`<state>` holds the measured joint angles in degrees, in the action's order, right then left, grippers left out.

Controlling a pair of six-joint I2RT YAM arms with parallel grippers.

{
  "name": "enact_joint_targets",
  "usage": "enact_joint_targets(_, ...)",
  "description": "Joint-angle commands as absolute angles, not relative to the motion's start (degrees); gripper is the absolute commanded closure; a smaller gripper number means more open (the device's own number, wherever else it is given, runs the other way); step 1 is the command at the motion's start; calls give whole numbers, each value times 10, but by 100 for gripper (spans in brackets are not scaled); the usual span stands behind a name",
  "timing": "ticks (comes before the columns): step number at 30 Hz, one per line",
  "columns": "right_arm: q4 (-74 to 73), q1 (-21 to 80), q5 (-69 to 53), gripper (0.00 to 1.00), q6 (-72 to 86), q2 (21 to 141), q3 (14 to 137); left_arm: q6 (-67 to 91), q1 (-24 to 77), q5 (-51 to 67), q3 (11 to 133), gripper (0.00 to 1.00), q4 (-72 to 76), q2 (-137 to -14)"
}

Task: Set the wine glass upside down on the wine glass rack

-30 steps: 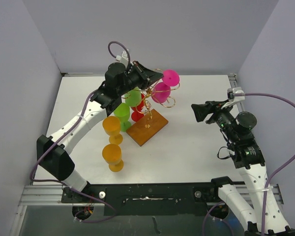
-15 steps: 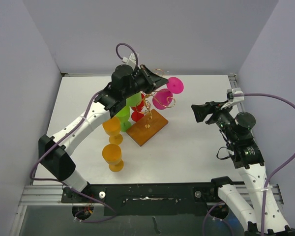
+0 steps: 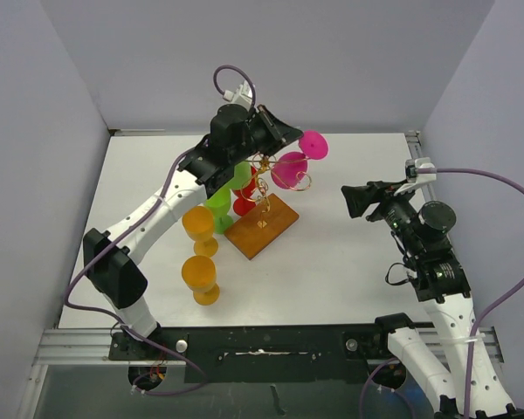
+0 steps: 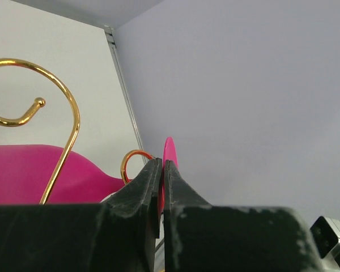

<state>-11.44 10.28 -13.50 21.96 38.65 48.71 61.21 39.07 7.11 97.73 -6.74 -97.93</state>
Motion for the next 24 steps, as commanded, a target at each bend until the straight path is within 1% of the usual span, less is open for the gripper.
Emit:
enact_joint_targets(1,-101,108,-130,29,228,382,482,573,394,26,1027,100,-64,-979)
enact_joint_targets(7,-92,108,-135,29,234,384,473,548,394,-18,1024,99,-71,-969)
enact_joint_targets(10,-89,108,-137,29,236,389,474,541,394,-23,1028,94,-77,-969)
enact_joint_targets(17,-87,108,-135,28,252,394,466,503,394,-24,1025,78,-74,-955)
enact_joint_targets(24,-89,108,-123,29,309,411,441,456,393,-28,1030,70,-83,-933)
